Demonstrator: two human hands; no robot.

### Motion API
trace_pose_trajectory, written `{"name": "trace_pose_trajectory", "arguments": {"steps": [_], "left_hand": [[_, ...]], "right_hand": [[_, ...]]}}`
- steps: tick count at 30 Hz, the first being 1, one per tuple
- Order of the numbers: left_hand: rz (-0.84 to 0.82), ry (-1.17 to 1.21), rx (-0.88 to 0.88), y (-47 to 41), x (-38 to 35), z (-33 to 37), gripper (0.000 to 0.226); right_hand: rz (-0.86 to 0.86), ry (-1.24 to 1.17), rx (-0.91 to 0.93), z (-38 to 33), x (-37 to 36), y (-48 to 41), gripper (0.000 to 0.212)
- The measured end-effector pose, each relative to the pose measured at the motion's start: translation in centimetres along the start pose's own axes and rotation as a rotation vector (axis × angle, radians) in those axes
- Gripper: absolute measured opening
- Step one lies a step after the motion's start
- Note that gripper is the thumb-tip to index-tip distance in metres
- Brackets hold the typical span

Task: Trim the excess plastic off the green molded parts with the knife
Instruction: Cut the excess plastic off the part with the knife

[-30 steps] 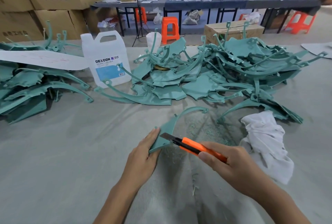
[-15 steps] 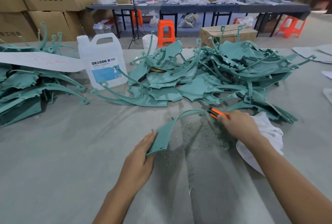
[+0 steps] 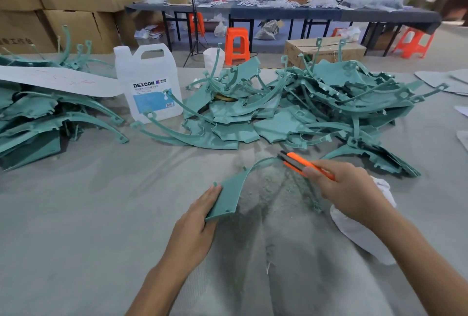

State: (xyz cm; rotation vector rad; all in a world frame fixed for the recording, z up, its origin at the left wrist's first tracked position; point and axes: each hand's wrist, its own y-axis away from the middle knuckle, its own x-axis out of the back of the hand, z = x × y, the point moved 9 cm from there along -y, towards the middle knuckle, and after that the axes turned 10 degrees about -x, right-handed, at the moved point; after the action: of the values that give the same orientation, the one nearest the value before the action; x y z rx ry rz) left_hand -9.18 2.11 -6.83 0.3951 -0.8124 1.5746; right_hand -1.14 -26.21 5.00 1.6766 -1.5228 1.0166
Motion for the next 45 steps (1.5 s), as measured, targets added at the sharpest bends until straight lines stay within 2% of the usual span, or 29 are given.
{"name": "trace_pose_trajectory", "arguments": {"steps": [6, 10, 14, 22, 25, 28, 31, 34, 39, 43, 45], "left_hand": [[0.017, 0.018, 0.003, 0.0, 0.2, 0.2, 0.061], [0.021, 0.019, 0.002, 0.0, 0.3, 0.3, 0.060], [0.020, 0.009, 0.005, 0.0, 0.3, 0.3, 0.060], [-0.003, -0.055, -0.006, 0.0, -0.1, 0.7, 0.061], [-0.009, -0.034, -0.014, 0.1, -0.1, 0.6, 0.064], [0.009, 0.024, -0.006, 0.1, 0.2, 0.4, 0.064], [0.021, 0.038, 0.004, 0.1, 0.3, 0.5, 0.064], [0.030, 0.043, 0.023, 0.0, 0.3, 0.2, 0.061], [0.050, 0.063, 0.061, 0.0, 0.5, 0.0, 0.058], [0.059, 0.054, 0.069, -0.1, 0.5, -0.1, 0.056], [0.066, 0.038, 0.074, -0.1, 0.6, -0.2, 0.055]], "right_hand": [[0.008, 0.193, 0.297, -5.7, 1.5, 4.8, 0.035], [-0.150, 0.192, 0.352, -6.2, 0.5, 5.4, 0.051], [-0.103, 0.312, 0.427, -7.0, 0.3, 5.6, 0.043], [-0.221, 0.199, 0.251, -4.0, -1.6, -1.7, 0.027], [-0.087, 0.395, 0.134, -0.5, -1.8, -5.5, 0.037], [-0.139, 0.466, -0.109, 5.3, -2.1, -7.8, 0.043], [-0.104, 0.476, -0.141, 7.0, -2.1, -7.6, 0.041], [0.024, 0.334, -0.144, 6.0, -1.6, -5.7, 0.036], [0.097, -0.172, -0.113, 2.4, -3.5, 0.6, 0.029], [0.014, -0.479, -0.002, -1.7, -6.5, 5.5, 0.031], [-0.051, -0.486, 0.063, -3.0, -8.1, 6.5, 0.025]]}}
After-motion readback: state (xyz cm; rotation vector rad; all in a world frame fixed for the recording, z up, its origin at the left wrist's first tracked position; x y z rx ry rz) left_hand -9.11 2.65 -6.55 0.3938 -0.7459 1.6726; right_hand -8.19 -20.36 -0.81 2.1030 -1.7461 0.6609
